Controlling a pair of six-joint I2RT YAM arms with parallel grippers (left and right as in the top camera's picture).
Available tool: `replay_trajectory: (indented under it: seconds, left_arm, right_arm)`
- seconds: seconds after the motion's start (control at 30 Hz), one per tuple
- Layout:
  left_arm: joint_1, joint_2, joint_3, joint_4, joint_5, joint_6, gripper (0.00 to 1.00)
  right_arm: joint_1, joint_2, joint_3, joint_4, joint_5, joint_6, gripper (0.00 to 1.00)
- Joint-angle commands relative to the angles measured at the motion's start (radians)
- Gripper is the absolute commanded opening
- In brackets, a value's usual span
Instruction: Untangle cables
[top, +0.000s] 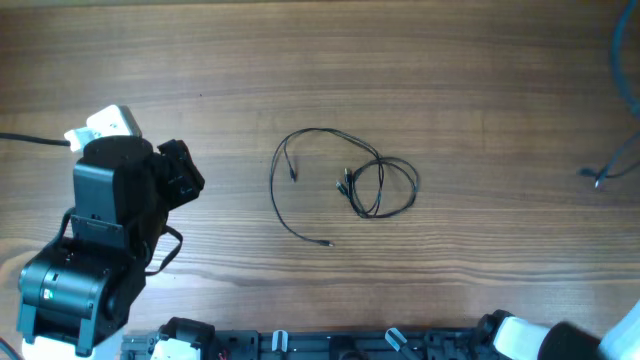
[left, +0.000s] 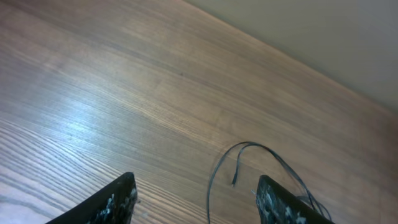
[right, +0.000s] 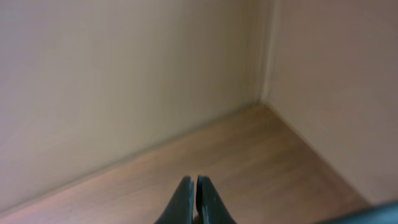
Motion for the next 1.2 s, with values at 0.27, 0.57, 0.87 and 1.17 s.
replay_trajectory:
  seconds: [0.27, 0.57, 0.87, 1.17]
  left_arm:
    - [0.005, 0.024, 0.001, -0.050, 0.008, -0.013, 0.65]
    - [0.004, 0.128, 0.001, -0.021, 0.099, -0.013, 0.61]
    - [0.003, 0.122, 0.001, 0.021, 0.172, -0.013, 0.60]
    - [0.003, 0.122, 0.001, 0.021, 0.195, -0.013, 0.62]
  right_arm:
    - [-0.398, 0.323, 0.005, 0.303, -0.266, 0.304, 0.04]
    - [-0.492, 0.490, 0.003, 0.326, -0.231, 0.299, 0.04]
    - [-0.492, 0.777, 0.001, 0.097, -0.069, 0.327, 0.04]
    - [-0.492, 0.832, 0.001, 0.014, -0.022, 0.486, 1.00]
